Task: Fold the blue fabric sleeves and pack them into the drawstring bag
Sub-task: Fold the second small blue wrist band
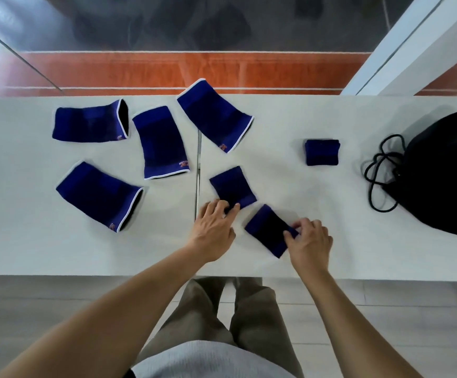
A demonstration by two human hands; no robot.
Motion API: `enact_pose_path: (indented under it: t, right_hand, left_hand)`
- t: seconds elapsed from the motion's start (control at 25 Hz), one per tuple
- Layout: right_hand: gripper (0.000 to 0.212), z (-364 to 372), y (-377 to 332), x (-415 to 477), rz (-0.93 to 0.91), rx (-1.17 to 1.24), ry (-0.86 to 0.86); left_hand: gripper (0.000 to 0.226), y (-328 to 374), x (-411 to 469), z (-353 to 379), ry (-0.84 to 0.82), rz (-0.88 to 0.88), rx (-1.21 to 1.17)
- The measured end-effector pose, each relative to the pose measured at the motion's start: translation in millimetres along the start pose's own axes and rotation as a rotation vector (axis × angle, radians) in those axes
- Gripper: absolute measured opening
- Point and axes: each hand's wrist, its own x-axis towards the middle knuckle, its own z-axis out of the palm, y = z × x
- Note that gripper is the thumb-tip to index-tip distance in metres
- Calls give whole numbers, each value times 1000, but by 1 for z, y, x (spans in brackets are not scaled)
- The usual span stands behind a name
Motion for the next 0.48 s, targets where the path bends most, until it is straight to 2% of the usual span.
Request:
enact_pose_path:
  t: [0.12, 0.24, 0.32, 0.48]
  right_hand:
    - [12, -22, 14, -2, 7, 302, -9]
    - [11, -49, 5, -5, -73, 475, -67]
    - [14, -61, -8, -3, -148, 513, -124]
    - [13, -72, -34, 9, -211, 614, -234]
  left_hand:
    - [62, 19, -1, 6, -40, 72, -51]
    - [53, 27, 0, 3, 12, 51, -127]
    - [51, 30, 4, -9, 40, -38, -351]
    - [51, 24, 17, -28, -96, -292, -1018]
